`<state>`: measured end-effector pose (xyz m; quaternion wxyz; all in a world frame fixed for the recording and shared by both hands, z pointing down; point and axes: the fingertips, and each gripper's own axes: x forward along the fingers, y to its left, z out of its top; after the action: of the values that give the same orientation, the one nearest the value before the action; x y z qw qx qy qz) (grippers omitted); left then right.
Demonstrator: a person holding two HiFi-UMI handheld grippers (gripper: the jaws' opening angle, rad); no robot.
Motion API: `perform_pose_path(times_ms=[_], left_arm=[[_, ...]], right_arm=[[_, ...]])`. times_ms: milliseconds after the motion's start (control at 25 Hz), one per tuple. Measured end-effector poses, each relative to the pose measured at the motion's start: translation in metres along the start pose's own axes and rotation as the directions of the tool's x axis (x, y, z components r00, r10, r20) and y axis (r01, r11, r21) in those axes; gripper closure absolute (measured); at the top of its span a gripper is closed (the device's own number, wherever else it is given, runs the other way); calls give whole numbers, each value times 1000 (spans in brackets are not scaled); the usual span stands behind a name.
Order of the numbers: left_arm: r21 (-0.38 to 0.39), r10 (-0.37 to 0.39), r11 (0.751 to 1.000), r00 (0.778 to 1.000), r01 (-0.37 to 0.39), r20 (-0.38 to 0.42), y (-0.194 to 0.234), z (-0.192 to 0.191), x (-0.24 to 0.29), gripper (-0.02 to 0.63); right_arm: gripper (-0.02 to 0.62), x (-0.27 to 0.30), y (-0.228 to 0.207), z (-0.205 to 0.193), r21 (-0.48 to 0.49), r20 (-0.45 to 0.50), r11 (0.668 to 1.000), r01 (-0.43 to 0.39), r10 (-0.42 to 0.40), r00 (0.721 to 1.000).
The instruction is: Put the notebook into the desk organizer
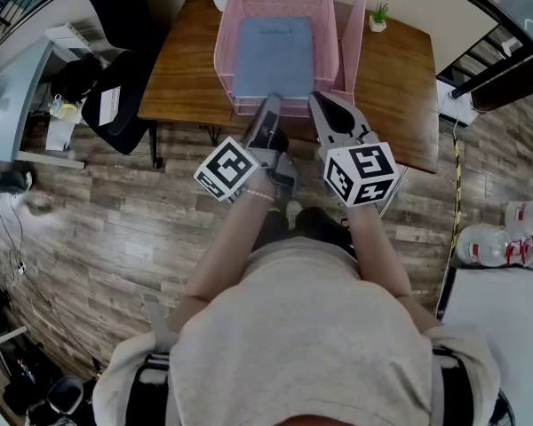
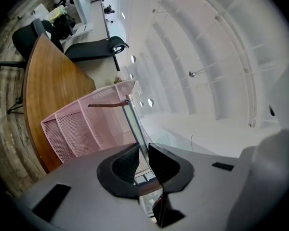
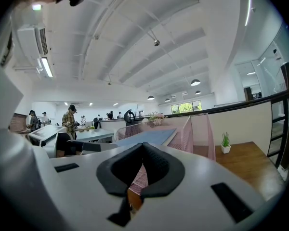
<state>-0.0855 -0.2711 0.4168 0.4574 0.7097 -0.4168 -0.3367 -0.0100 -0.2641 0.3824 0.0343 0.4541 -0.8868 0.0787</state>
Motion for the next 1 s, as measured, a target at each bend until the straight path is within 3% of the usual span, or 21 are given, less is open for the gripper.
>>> perform_pose_path(times_ms=[1000], left_arm=[[-19, 4, 1000, 1000, -4, -6, 12, 5, 33, 526]], right_arm=[[585, 22, -17, 11, 11, 41, 1000, -19, 19, 999]])
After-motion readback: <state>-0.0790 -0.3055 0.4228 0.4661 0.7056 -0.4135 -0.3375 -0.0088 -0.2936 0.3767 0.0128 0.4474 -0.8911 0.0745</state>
